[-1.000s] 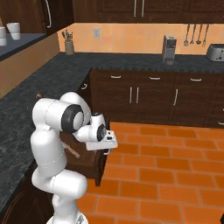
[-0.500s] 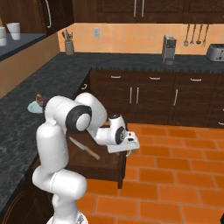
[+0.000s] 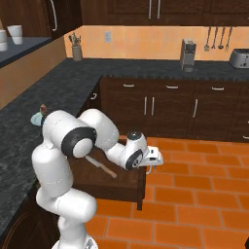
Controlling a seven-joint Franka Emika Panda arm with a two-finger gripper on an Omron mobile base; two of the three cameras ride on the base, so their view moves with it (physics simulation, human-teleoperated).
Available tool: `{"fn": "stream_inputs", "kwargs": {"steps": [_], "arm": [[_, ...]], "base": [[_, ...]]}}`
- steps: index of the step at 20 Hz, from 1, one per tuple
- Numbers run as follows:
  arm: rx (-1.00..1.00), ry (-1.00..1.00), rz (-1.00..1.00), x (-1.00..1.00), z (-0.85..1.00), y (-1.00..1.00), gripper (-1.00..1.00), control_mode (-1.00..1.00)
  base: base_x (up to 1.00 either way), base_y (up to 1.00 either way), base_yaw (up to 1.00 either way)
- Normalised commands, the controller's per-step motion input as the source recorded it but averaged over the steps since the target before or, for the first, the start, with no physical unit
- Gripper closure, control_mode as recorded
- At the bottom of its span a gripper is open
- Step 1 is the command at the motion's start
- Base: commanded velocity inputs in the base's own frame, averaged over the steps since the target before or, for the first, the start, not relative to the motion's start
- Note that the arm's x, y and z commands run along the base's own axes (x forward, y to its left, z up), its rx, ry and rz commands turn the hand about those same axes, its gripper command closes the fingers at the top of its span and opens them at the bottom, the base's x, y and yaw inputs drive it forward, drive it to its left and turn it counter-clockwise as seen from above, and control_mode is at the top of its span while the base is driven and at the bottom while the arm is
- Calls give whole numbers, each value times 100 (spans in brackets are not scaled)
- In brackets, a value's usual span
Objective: Pick up the knife from the drawer and place it on the cutting board. Then place the meat from the plate to the cutting board.
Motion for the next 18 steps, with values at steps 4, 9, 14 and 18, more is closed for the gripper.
{"fn": "stream_inputs", "kwargs": {"steps": [4, 9, 14, 18], "arm": [[5, -20, 0, -6, 100, -31, -100, -100], [3, -14, 1, -17, 100, -5, -100, -100], [1, -5, 8, -6, 100, 38, -100, -100], [0, 12, 23, -1, 99, 94, -100, -100]], "base": [[0, 0, 0], [0, 0, 0], [0, 0, 0], [0, 0, 0]]}}
